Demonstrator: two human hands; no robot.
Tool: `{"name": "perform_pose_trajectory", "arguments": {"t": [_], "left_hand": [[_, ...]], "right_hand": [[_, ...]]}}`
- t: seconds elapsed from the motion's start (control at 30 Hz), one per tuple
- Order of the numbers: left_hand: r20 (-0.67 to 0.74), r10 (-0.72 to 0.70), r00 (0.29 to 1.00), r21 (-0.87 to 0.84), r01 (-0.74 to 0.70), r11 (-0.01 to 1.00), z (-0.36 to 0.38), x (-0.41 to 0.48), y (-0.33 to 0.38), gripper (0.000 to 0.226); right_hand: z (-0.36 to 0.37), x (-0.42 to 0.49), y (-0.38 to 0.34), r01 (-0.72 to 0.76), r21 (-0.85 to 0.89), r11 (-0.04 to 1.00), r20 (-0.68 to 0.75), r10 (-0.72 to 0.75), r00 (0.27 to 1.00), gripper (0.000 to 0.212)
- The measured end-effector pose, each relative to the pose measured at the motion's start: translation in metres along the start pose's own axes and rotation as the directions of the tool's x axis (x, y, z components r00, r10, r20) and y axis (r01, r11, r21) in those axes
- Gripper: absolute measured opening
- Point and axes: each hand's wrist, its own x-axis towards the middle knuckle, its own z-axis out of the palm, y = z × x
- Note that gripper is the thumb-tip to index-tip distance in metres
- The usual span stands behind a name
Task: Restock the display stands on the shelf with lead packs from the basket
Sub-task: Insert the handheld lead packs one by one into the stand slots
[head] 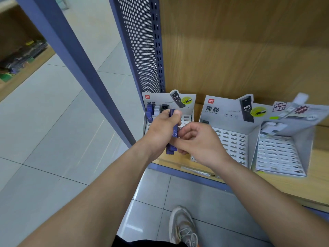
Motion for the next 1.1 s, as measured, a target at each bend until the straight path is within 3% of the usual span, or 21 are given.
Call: {"name": "perform_pose_trajectory", "arguments": {"t": [0.27,0.53,0.63,0.73,0.9,1.0,1.1], "left_hand": [[-0.006,-0.066,0.998,-0.028,0.066,0.997,0.001,-0.001,0.002,0.051],[0.029,0.045,0.999,0.167,-0.050,0.985,-0.012,0.000,0.005,0.028],[-0.009,0.059,0.998,0.161,-0.056,0.985,-0.023,0.004,0.003,0.021],[-0.005,0.053,0.999,0.174,-0.051,0.983,-0.033,0.004,0.000,0.018],[0.021,-0.039,0.999,0.197,0.034,0.980,-0.037,0.001,-0.006,0.012],[-0.012,-0.125,0.992,0.085,0.126,0.988,-0.045,-0.002,-0.007,0.008],[-0.032,-0.168,0.985,0.055,0.170,0.984,-0.061,-0.010,-0.012,0.010]], "right_hand": [[-0.002,-0.001,-0.002,-0.036,0.000,0.999,0.074,0.036,0.997,0.023],[-0.014,0.001,0.004,-0.023,0.102,0.995,0.143,0.008,0.990,0.006],[-0.022,0.002,0.008,-0.021,0.175,0.984,0.069,0.009,0.998,0.011],[-0.028,0.006,0.010,0.005,0.318,0.948,-0.095,0.027,0.995,0.017],[-0.032,0.021,0.007,0.111,0.446,0.888,-0.291,0.027,0.956,0.015],[-0.034,0.033,0.007,0.138,0.418,0.898,-0.336,0.012,0.942,0.012],[-0.029,0.049,0.011,0.124,0.263,0.957,-0.340,-0.029,0.940,0.008]]}}
